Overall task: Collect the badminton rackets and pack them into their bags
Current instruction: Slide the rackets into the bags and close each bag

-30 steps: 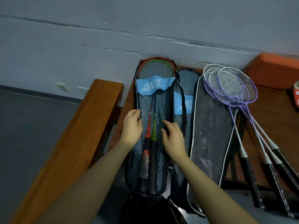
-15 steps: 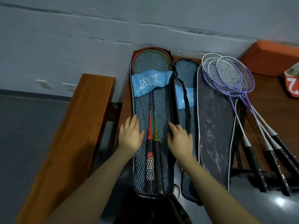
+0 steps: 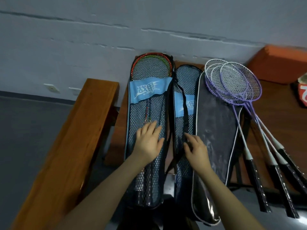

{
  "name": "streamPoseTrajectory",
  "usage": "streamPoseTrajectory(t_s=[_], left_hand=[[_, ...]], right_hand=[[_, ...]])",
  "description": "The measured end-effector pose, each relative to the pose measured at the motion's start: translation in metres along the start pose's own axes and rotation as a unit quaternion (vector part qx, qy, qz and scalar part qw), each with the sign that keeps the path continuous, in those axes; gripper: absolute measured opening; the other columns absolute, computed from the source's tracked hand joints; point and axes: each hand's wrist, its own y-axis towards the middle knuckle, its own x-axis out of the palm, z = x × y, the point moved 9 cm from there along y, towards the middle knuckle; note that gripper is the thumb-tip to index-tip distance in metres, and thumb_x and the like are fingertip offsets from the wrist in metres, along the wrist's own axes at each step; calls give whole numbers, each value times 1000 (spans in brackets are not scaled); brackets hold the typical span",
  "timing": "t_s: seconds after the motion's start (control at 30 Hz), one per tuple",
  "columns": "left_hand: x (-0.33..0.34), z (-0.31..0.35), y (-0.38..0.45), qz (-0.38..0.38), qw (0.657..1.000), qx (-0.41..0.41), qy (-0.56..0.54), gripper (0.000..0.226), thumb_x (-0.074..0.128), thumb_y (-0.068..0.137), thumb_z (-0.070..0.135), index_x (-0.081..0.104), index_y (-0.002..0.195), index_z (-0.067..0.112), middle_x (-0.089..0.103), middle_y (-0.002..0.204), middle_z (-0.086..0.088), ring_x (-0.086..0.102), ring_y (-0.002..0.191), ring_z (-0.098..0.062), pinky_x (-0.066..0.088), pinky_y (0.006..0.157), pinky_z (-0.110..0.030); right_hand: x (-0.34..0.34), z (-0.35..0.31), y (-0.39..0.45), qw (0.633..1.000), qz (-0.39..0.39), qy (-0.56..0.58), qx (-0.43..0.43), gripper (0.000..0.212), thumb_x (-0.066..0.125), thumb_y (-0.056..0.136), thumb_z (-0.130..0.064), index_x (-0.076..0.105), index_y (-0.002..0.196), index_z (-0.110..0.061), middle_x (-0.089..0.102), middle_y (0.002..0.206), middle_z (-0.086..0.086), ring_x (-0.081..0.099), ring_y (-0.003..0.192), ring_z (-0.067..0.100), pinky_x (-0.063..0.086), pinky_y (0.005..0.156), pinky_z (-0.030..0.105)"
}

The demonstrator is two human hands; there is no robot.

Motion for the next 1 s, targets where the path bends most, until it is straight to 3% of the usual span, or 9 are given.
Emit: streamPoseTrajectory(t_s=[0.07, 0.13, 0.3, 0.4, 0.5, 0.57, 0.77, 0.9, 1.0], left_hand=[[8, 33, 10, -5, 1000, 16, -5, 51, 30, 95, 42, 38, 138, 15, 29, 149, -2, 23, 135, -23, 16, 107, -38], [18, 63, 16, -18, 999, 18, -36, 57, 24, 89, 45, 49, 129, 14, 43, 140, -5, 37, 128, -25, 24, 101, -38], [57, 119, 30, -30, 996, 0, -85, 43, 39, 82, 38, 67, 101, 12, 66, 104, -6, 64, 91, -26, 47, 77, -37], [81, 143, 36, -52, 990, -34, -123, 53, 38, 82, 43, 62, 115, 8, 59, 119, -13, 58, 105, -33, 42, 86, -42], [104, 151, 49, -93, 989, -83, -75, 55, 44, 92, 39, 35, 140, 15, 28, 148, -14, 32, 131, -31, 27, 103, -39], [112, 150, 59, -109, 986, -115, -50, 61, 45, 93, 39, 23, 144, 15, 16, 152, -15, 24, 134, -32, 23, 107, -40], [111, 132, 104, -58, 986, -135, -77, 60, 59, 86, 29, 36, 138, 9, 36, 140, -16, 39, 121, -33, 30, 100, -41], [96, 134, 124, 23, 963, -109, -246, 51, 61, 84, 4, 45, 132, 1, 46, 118, -13, 49, 102, -22, 33, 93, -17], [68, 146, 123, 119, 950, -66, -282, 42, 61, 82, -4, 54, 124, -2, 51, 107, -8, 49, 96, -13, 35, 91, -12]], right_hand=[[-20, 36, -1, 999, 18, -10, 35, 31, 56, 89, -11, 58, 119, -7, 59, 111, 12, 59, 98, 34, 48, 81, 41], [-40, 70, -4, 997, 30, -39, 62, 23, 59, 86, -10, 62, 108, -4, 60, 103, 15, 59, 92, 38, 49, 77, 42], [-84, 127, -8, 990, 31, -117, 68, 20, 63, 84, -12, 64, 104, -8, 61, 101, 17, 59, 87, 41, 45, 75, 45], [-95, 153, -3, 982, -2, -163, 93, 28, 56, 89, -24, 58, 116, -15, 55, 121, 11, 50, 107, 35, 33, 89, 47], [-98, 168, 4, 978, -26, -178, 103, 39, 49, 93, -35, 47, 129, -22, 41, 141, 6, 40, 121, 33, 26, 95, 49], [-96, 173, 8, 979, -37, -169, 106, 42, 46, 93, -37, 43, 134, -24, 38, 143, 6, 37, 123, 32, 24, 97, 48], [-91, 175, 22, 981, -32, -126, 144, 50, 51, 91, -34, 38, 137, -17, 39, 137, 14, 37, 121, 34, 20, 98, 45], [-92, 176, 23, 987, -2, -74, 146, 49, 54, 91, -27, 39, 136, -18, 42, 136, 10, 39, 123, 28, 17, 100, 41], [-97, 181, 20, 979, 53, 60, 186, 49, 59, 89, -21, 40, 134, -19, 50, 131, 2, 45, 121, 20, 18, 102, 40]])
